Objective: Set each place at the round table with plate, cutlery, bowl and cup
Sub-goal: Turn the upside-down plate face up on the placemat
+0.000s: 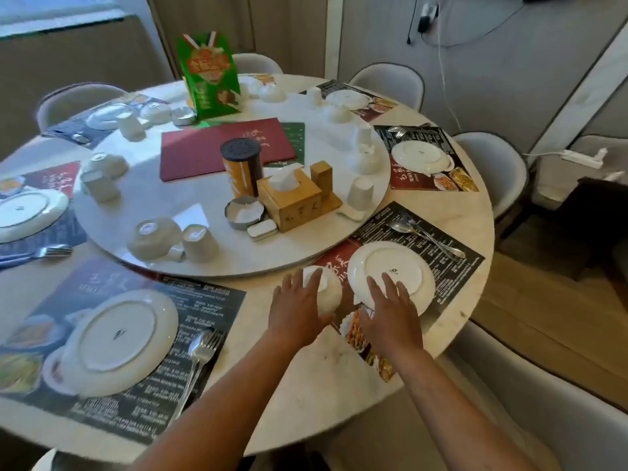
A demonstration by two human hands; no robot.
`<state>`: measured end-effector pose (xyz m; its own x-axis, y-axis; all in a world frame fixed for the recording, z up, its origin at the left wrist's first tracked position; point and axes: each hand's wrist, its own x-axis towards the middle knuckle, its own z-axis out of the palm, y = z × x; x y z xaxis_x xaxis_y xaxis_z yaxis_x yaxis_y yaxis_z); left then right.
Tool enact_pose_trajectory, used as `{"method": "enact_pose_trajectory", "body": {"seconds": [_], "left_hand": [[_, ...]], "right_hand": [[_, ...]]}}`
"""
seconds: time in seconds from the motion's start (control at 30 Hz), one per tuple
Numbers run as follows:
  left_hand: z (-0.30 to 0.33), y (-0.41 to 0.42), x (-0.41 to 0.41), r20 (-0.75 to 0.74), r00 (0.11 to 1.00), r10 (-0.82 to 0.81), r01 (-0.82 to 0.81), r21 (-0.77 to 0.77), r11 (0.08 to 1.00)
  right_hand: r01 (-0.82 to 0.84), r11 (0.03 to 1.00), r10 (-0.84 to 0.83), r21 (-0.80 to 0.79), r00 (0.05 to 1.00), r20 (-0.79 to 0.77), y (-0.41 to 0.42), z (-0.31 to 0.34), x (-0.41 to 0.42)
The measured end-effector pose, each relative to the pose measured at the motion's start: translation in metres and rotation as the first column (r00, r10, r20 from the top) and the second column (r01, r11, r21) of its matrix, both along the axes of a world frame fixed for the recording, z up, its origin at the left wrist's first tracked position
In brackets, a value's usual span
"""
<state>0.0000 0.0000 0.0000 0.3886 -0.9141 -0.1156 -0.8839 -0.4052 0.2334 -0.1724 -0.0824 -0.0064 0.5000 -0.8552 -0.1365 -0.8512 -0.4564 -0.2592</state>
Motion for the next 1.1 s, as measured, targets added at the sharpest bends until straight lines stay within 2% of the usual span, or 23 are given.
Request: {"method": "enact_pose_trajectory", "body": {"seconds": [0.17,0.47,0.53,0.6,0.7,0.77,0.83,0.9,1.0,1.03,1.1], "left_hand": [[-0.017,-0.028,0.018,-0.054,0.998,-0.014,0.020,0.103,0.994],[-0.022,-0.041,0.019,-0.050,0.999,0.012,-0.006,0.117,0.993],[-0.018,-0.038,0.016,-0.136,0.989,0.058,-0.050,0.057,0.997],[-0.017,-0.032,0.011,-0.306,0.943,0.133,-0.155,-0.049,0.987],[-0.021,-0.028,0.007,-0.543,0.806,0.236,-0.373,-0.157,0.914],[-0.018,-0.030,0.007,-0.719,0.638,0.276,-0.516,-0.133,0.846],[-0.009,-0.031,0.007,-0.864,0.425,0.269,-0.605,-0.051,0.794],[-0.004,-0.034,0.010,-0.919,0.273,0.285,-0.638,0.049,0.768],[-0.001,-0.035,0.009,-0.943,-0.043,0.329,-0.696,0.265,0.667],[-0.002,-0.036,0.008,-0.934,-0.088,0.345,-0.706,0.303,0.641],[-0.006,-0.036,0.007,-0.928,-0.074,0.366,-0.722,0.303,0.622]], "right_hand": [[0.056,0.995,-0.047,0.088,0.994,-0.098,-0.018,-0.018,0.011],[-0.005,1.000,0.009,0.025,0.990,-0.141,-0.017,-0.030,0.003],[-0.013,1.000,0.013,0.003,0.989,-0.145,-0.017,-0.029,0.002],[-0.024,1.000,0.023,0.000,0.989,-0.147,-0.018,-0.029,0.002],[-0.035,0.999,0.033,-0.008,0.989,-0.143,-0.019,-0.031,-0.001],[-0.038,0.999,0.036,-0.013,0.990,-0.137,-0.020,-0.033,-0.002],[-0.045,0.999,0.041,-0.023,0.989,-0.142,-0.020,-0.033,-0.002],[-0.055,0.998,0.049,-0.030,0.987,-0.152,-0.020,-0.033,-0.003],[-0.064,0.997,0.058,-0.031,0.986,-0.157,-0.021,-0.034,-0.004],[-0.066,0.997,0.061,-0.031,0.985,-0.159,-0.021,-0.034,-0.005],[-0.072,0.997,0.065,-0.037,0.986,-0.152,-0.022,-0.034,-0.006]]}}
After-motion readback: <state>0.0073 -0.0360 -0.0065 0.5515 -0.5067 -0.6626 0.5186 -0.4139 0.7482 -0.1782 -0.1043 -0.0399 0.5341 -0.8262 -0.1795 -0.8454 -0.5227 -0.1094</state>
